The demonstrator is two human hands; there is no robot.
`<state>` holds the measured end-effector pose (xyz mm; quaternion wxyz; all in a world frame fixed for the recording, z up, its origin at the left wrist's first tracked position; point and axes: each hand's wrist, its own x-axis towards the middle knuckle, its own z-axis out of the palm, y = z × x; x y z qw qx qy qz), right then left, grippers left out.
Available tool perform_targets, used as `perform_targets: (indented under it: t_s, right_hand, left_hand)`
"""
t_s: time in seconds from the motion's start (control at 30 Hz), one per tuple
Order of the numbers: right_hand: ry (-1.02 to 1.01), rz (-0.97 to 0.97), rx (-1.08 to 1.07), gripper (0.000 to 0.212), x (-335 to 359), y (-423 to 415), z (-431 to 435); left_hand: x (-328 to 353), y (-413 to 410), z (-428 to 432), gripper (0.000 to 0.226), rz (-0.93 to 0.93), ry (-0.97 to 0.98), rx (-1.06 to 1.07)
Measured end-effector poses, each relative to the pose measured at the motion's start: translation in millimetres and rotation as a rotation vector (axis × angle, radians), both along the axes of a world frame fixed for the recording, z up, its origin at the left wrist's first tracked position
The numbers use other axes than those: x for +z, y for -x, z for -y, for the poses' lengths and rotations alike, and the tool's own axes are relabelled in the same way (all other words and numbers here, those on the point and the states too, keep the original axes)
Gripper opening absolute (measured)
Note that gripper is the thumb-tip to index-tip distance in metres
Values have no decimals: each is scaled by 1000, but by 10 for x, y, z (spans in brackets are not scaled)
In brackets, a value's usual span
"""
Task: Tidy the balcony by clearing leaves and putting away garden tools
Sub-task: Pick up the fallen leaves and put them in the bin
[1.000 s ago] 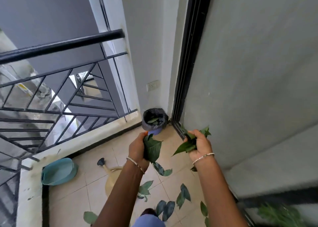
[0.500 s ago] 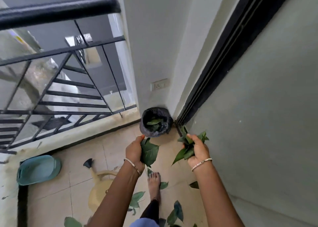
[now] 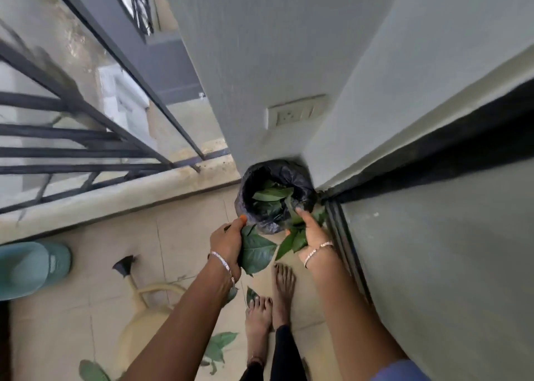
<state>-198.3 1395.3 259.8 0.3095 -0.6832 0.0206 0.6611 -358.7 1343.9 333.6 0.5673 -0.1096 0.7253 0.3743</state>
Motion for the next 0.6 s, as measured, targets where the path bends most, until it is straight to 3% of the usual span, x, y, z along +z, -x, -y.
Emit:
perform_targets:
  t_s: [0.17,0.33,0.5,0.6]
  right_hand:
    - [33,-54,68,97,-907,318,-491]
    - [112,-96,221,58,-1295,438,-750]
    - [87,-49,83,20,-1297,119,-718]
    - [74,108,73,12,-1231,-48,-602]
  left_hand:
    - [-955,67,-307,22,-29,38,-4]
    - [-1643,25,-677,27,12,31,85]
    - [-1986,6,-1047,41,55,34,88]
    - [-2070,-14,-1166,53,129,27,10]
